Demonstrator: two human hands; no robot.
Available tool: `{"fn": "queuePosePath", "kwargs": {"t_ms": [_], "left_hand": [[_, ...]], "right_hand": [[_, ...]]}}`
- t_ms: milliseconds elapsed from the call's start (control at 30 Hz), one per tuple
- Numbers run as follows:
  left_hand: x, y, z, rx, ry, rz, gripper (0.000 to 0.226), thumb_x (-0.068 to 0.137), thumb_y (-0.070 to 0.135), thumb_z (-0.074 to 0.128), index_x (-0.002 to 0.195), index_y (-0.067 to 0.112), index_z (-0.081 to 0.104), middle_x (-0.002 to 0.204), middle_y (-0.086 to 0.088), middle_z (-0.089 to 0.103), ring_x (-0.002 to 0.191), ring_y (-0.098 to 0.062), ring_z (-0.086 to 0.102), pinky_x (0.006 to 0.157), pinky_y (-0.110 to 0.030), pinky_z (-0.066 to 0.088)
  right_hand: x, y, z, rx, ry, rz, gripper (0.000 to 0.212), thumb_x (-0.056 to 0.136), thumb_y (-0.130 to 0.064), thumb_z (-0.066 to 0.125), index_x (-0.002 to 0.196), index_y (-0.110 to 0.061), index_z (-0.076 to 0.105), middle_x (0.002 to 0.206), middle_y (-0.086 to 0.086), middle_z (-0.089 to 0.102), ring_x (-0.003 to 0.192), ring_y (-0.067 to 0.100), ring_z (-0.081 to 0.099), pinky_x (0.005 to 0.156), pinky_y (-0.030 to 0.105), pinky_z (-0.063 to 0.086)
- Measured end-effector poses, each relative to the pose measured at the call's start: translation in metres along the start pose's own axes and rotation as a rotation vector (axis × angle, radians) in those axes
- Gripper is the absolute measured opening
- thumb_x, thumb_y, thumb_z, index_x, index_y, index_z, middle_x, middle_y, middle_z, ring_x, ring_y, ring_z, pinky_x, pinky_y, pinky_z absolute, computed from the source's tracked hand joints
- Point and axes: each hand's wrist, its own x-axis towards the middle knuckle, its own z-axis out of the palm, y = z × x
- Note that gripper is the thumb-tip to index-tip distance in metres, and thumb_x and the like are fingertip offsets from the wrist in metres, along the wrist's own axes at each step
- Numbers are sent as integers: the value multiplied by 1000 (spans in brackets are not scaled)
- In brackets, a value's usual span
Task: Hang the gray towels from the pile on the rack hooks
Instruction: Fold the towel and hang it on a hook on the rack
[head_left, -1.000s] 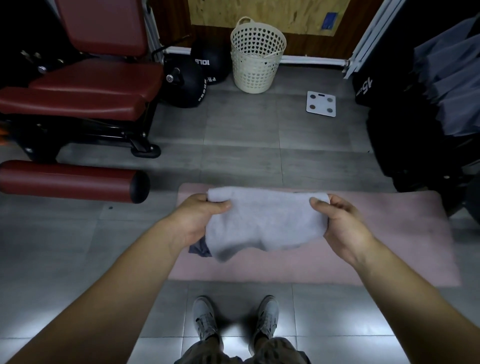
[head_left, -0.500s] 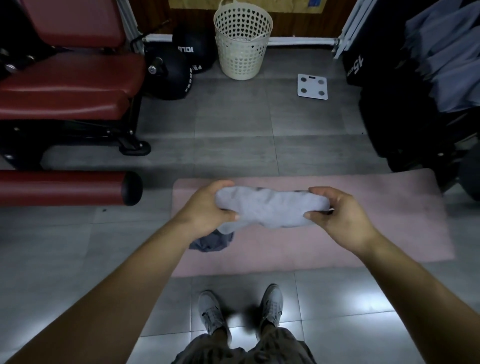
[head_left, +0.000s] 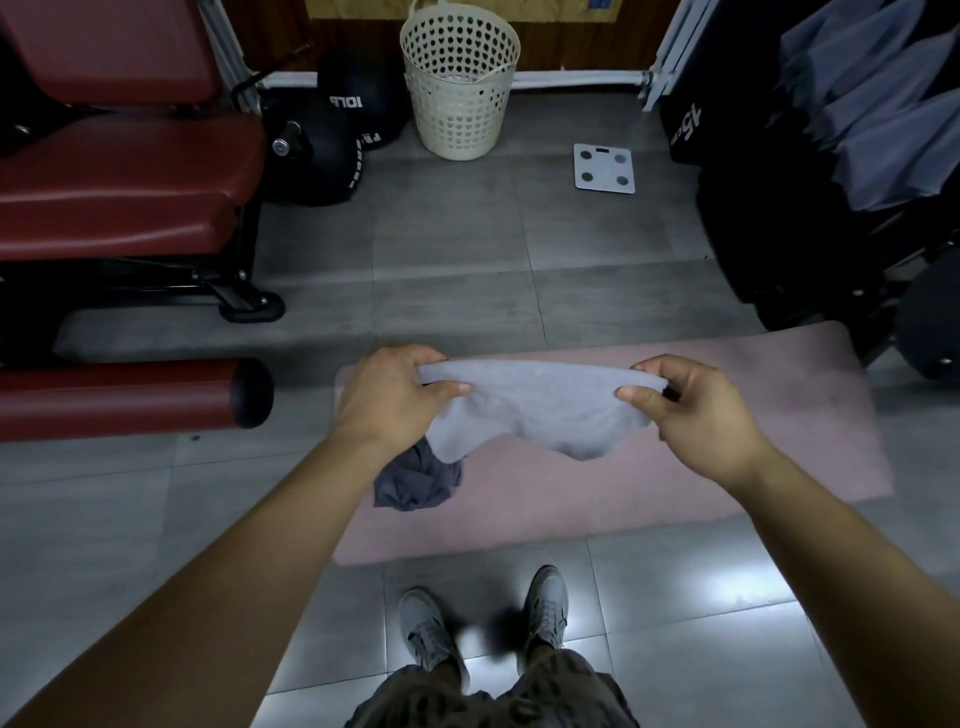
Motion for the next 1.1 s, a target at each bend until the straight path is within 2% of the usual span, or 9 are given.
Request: {"fn": "queuePosePath", "kwargs": {"t_ms": [200, 333, 467, 633, 767, 833, 933, 1000, 1100], "left_hand": [[11, 14, 4, -40, -89, 21, 19, 84, 36, 76, 77, 20, 69, 73, 5, 70, 72, -15, 65, 66, -33, 51], [24, 32, 17, -30, -152, 36, 22, 84, 39, 74, 76, 19, 68, 73, 2, 70, 73, -19, 66, 70, -41, 55], [46, 63, 37, 2, -167, 62, 20, 85, 36, 72, 75, 20, 68, 73, 3, 70, 72, -19, 67, 68, -39, 55], [79, 107, 76, 6, -187, 92, 18, 85, 32, 73, 72, 21, 67, 71, 2, 69, 71, -22, 66, 68, -43, 56], [115, 141, 110, 56, -177, 157, 16, 83, 40, 73, 73, 33, 63, 89, 3, 63, 78, -17, 63, 75, -43, 56], [132, 158, 126, 82, -166, 175, 15, 84, 43, 73, 76, 35, 64, 102, 2, 54, 86, -16, 60, 82, -39, 55], [158, 182, 142, 98, -136, 271, 18, 85, 41, 74, 85, 24, 69, 112, 6, 47, 100, -12, 55, 94, -30, 47], [177, 202, 147, 92, -140, 342, 21, 85, 39, 75, 79, 21, 67, 102, 7, 57, 92, -12, 58, 87, -32, 49], [217, 228, 151, 68, -189, 332, 26, 84, 40, 75, 74, 19, 64, 75, 6, 66, 70, -10, 60, 66, -31, 48]], "right_hand": [[-1, 3, -4, 327, 40, 59, 3, 95, -10, 66, 96, -8, 68, 88, 2, 74, 77, 16, 72, 59, 27, 58], [5, 15, -20, 357, 80, 73, 6, 96, -10, 65, 99, -11, 69, 88, 4, 75, 74, 25, 73, 60, 34, 60], [24, 37, -47, 388, 62, 105, 12, 88, -6, 74, 99, -8, 72, 117, -6, 70, 81, 25, 75, 73, 35, 62], [50, 69, -90, 250, 24, 119, 20, 78, 2, 80, 88, -13, 71, 80, 2, 73, 72, 17, 69, 66, 27, 57], [76, 90, -130, 225, 99, 149, 8, 89, -5, 71, 88, -12, 70, 78, 2, 74, 68, 16, 73, 59, 19, 53], [89, 97, -151, 250, 134, 154, 6, 92, -7, 68, 88, -12, 68, 80, 2, 74, 71, 17, 73, 63, 22, 58], [112, 100, -178, 346, 207, 154, 2, 94, -5, 65, 92, -6, 66, 84, 8, 72, 76, 16, 72, 67, 34, 63], [131, 99, -194, 406, 273, 153, 2, 94, -6, 65, 95, -5, 66, 90, 12, 71, 82, 18, 72, 66, 38, 63], [169, 98, -217, 461, 389, 149, 12, 94, -11, 68, 105, -7, 67, 96, 13, 72, 88, 25, 73, 70, 41, 63]]}}
